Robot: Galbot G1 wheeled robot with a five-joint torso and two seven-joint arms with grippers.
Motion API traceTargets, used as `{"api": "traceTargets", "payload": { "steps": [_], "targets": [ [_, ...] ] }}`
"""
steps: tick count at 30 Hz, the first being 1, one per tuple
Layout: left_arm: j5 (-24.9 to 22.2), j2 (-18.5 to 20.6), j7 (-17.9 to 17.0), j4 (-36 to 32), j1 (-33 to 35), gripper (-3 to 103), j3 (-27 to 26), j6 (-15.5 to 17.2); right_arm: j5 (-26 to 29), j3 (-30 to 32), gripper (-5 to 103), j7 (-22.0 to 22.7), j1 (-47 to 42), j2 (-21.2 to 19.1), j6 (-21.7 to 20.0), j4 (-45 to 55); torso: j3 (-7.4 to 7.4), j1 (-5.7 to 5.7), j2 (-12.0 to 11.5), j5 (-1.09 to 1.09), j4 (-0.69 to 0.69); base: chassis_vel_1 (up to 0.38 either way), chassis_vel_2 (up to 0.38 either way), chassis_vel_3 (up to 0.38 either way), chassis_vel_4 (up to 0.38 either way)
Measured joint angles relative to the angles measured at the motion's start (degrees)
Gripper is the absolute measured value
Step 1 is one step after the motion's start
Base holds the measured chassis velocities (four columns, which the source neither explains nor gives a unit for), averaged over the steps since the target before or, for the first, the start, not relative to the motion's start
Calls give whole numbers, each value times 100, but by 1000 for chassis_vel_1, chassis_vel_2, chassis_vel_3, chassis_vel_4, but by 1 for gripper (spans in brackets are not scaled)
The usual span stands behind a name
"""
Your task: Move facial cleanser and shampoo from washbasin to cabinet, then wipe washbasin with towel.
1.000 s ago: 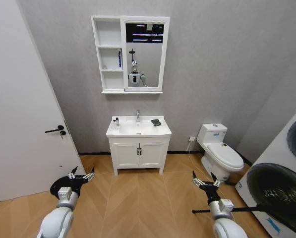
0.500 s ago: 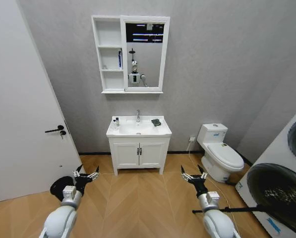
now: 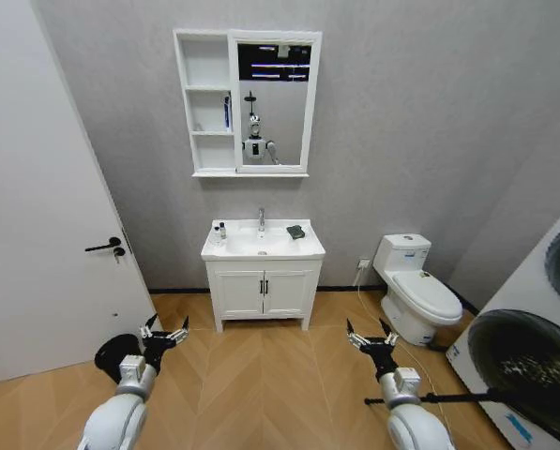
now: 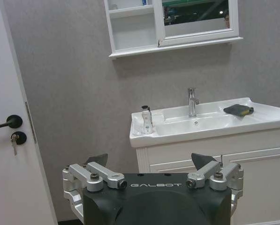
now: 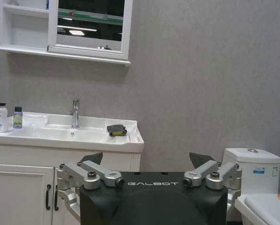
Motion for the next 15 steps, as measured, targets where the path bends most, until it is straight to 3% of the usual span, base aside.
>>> {"api": "traceTargets", "payload": {
  "steps": [7,10,11,15],
  "targets": [
    [1,-10,-4,-25,37,98,-24,-1,35,2,100,1,2,1,0,8,0,2,-1,-2,-2,-202,186,205,-195],
    [2,-17,-3,-26,52,98,-26,-1,33,-5,100,-3,-8,20,0,7,3,7,-3,5,4,-245,246,246,-270],
    [6,-25,-4,-23,56,98,-29,-4,31,-7,100,-9,-19,28,1,5,1,4,-2,-3,0,-286,283,269,-283],
    [25,-38,-3,0,51,98,-12,-6,31,-6,100,-21,-27,20,6,1,1,3,-2,-1,-2,-283,287,275,-285]
  ]
}}
